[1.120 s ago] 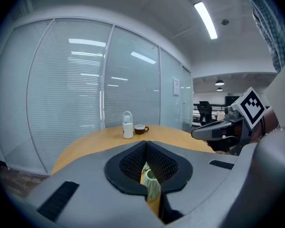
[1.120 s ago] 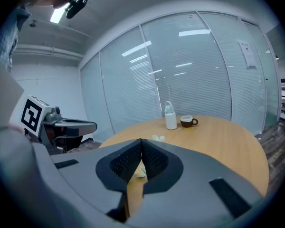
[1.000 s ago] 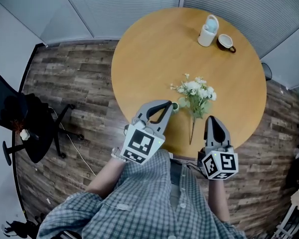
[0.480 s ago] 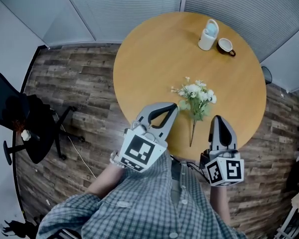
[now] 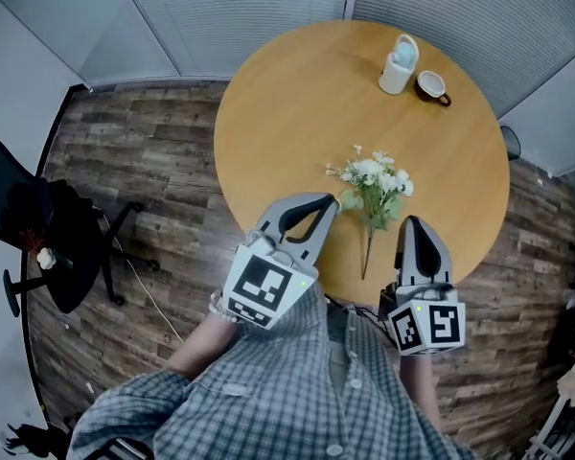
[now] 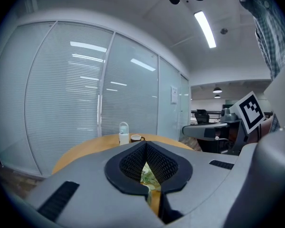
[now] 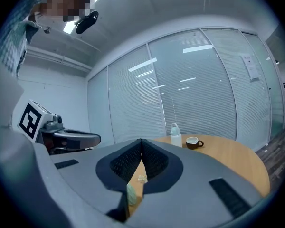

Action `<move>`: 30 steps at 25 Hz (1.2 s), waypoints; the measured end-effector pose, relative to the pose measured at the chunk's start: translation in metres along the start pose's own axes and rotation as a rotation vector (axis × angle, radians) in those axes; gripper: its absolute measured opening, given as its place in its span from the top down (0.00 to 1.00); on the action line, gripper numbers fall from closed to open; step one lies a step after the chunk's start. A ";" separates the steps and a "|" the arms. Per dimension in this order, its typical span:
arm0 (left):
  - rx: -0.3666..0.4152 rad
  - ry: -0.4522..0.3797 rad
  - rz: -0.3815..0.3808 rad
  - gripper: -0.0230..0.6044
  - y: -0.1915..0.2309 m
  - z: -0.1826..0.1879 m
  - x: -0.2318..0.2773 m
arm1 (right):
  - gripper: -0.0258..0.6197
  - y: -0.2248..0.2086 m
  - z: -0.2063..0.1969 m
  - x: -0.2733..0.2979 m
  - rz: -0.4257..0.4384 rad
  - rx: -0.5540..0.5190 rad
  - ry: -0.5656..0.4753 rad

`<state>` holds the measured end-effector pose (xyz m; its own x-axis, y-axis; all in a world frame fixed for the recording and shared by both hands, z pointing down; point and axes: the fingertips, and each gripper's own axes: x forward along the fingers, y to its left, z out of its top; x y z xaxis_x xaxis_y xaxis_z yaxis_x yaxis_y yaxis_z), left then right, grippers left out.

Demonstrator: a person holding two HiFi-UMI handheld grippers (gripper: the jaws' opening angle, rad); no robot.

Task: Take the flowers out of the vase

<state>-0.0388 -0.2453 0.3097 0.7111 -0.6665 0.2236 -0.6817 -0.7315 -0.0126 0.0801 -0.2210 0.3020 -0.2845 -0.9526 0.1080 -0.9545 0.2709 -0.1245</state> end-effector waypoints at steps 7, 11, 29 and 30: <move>-0.020 -0.014 0.005 0.95 0.003 0.003 0.002 | 0.95 -0.003 -0.006 -0.002 -0.015 0.001 0.020; -0.021 -0.013 -0.005 0.95 0.002 0.002 0.003 | 0.95 -0.001 -0.007 -0.002 -0.016 0.013 0.021; -0.013 -0.007 -0.032 0.95 0.000 0.001 0.009 | 0.95 -0.004 -0.011 -0.001 -0.024 0.034 0.034; -0.014 -0.006 -0.033 0.95 -0.001 0.001 0.009 | 0.95 -0.004 -0.011 -0.001 -0.024 0.035 0.035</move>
<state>-0.0320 -0.2509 0.3110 0.7343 -0.6431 0.2174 -0.6602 -0.7510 0.0083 0.0833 -0.2197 0.3129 -0.2654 -0.9531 0.1452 -0.9575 0.2429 -0.1555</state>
